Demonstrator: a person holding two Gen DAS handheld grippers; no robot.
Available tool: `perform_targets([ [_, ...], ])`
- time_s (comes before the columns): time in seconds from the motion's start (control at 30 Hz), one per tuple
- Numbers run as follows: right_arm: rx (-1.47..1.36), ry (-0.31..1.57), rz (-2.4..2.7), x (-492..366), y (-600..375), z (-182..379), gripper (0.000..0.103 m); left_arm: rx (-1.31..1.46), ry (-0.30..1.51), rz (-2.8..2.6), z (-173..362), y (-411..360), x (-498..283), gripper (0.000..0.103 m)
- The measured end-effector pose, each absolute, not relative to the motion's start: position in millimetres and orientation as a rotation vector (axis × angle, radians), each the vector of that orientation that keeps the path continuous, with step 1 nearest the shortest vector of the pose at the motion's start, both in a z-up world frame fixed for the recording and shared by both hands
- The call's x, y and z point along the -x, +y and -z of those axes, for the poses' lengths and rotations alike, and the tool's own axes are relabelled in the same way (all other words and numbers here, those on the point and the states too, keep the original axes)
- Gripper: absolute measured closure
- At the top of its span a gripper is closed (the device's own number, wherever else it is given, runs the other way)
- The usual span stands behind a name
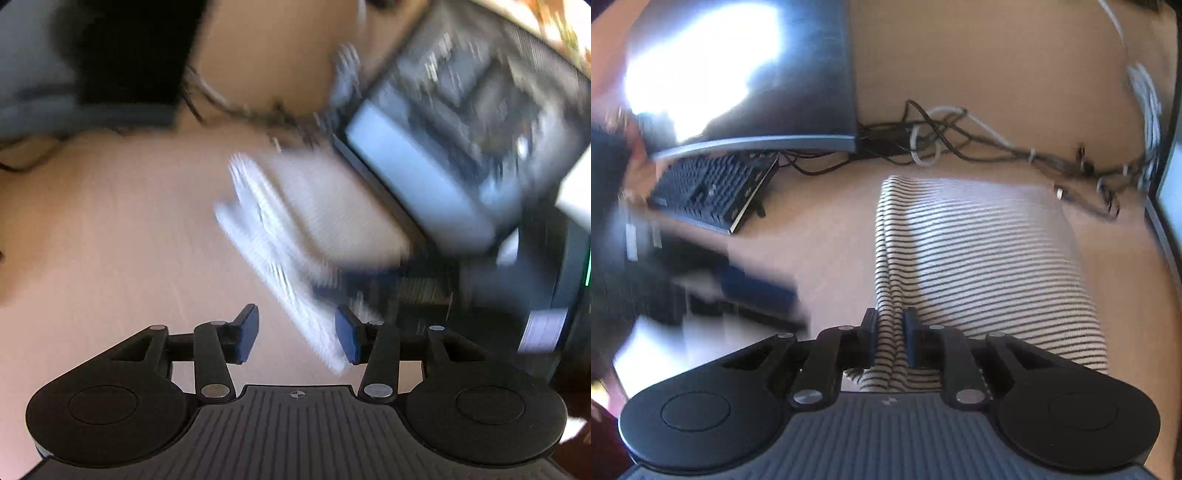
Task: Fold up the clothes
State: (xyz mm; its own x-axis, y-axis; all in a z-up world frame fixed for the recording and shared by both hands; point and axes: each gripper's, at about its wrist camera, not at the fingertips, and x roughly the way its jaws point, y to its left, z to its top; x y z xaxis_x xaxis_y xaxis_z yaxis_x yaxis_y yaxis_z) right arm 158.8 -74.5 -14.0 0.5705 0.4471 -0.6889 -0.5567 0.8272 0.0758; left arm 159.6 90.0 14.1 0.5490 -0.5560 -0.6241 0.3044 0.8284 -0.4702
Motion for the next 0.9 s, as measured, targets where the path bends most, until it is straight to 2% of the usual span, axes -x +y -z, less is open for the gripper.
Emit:
perform_targets([
  [0.1,0.263,0.693,-0.565,-142.9,-58.9,16.5,0.075,0.36,0.762,0.534,-33.4,78.1,-180.6,0.051],
  [0.17,0.305,0.673,-0.574,-137.6,-52.0,17.5,0.056,0.349,0.724,0.529,-36.5,59.5,-197.6,0.049],
  [0.23,0.319,0.66,-0.591,-134.6,-51.0,14.7,0.049,0.322,0.751,0.502,-23.4,38.0,-218.8,0.049],
  [0.3,0.27,0.646,-0.571,-134.5,-70.7,4.2,0.046,0.283,0.817,0.457,-3.9,22.2,-235.1,0.051],
  [0.33,0.245,0.639,-0.562,-134.5,-80.6,-1.0,0.04,0.264,0.837,0.44,3.8,17.5,-239.4,0.051],
  [0.37,0.221,0.632,-0.552,-134.4,-90.4,-6.3,0.026,0.246,0.847,0.429,9.8,14.3,-241.9,0.05],
  [0.43,0.172,0.618,-0.532,-134.4,-110.1,-16.8,0.012,0.228,0.844,0.423,16.6,9.5,-242.9,0.049],
  [0.53,0.106,0.601,-0.501,-135.3,-138.0,-30.1,0.004,0.223,0.844,0.42,20.9,7.3,-243.6,0.048],
  [0.67,0.202,0.69,-0.463,-142.6,-128.6,8.4,0.0,0.235,0.852,0.415,26.6,4.9,-247.4,0.048],
  [0.73,0.278,0.713,-0.436,-142.1,-115.8,30.2,0.0,0.234,0.853,0.412,27.2,2.8,-249.3,0.047],
  [0.9,0.209,0.688,-0.421,-141.0,-117.1,32.2,0.0,0.23,0.849,0.401,27.9,-0.6,-255.5,0.046],
])
